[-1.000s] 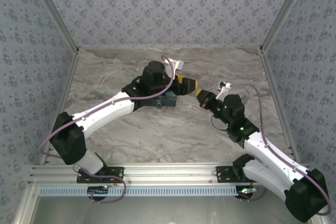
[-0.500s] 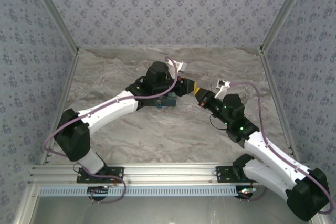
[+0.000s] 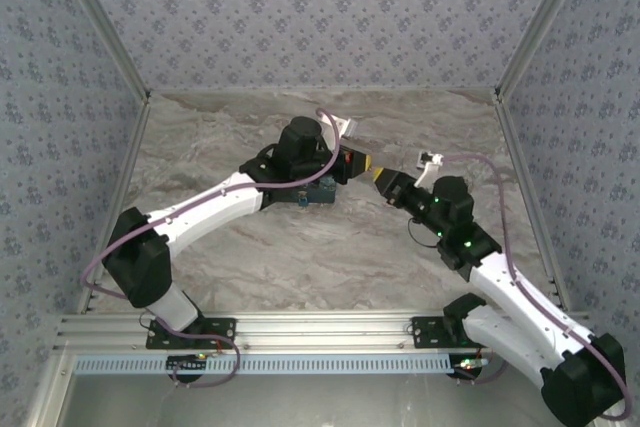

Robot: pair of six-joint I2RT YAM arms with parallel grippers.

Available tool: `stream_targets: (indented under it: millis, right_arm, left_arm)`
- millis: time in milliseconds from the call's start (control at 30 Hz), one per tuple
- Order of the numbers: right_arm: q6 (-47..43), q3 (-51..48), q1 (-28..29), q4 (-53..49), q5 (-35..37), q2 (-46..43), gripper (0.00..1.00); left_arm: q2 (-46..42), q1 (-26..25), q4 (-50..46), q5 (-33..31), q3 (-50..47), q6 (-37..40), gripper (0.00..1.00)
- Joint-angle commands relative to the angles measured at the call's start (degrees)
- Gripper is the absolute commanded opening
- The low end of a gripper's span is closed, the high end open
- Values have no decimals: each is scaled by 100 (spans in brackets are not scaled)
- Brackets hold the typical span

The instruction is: Unlock the padlock with the key

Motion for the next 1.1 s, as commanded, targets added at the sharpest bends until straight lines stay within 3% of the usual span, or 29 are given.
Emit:
stream_targets:
  millis: [0,133,300,633,1067]
  right_arm:
    - [-299,-216,-556,206,-1189,-322,41]
    - [52,-620,-1429,1525,-2425,-249,49]
    - [-26,-573,-1303,2613,-2965,100,53]
    - [-337,-160,-815,3250,-3206,967,51]
    - [-374,-106,-765,3208,-2996,1096,31]
  left_arm:
    - [-334,129,-154,112,255,373,0]
    - [-335,213,-527,554,524,731,0]
    - [-337,227,-763,1068,731,943,0]
    - [-292,229,-521,1509,750,744,0]
    - [-308,230,-578,1416,697,761,0]
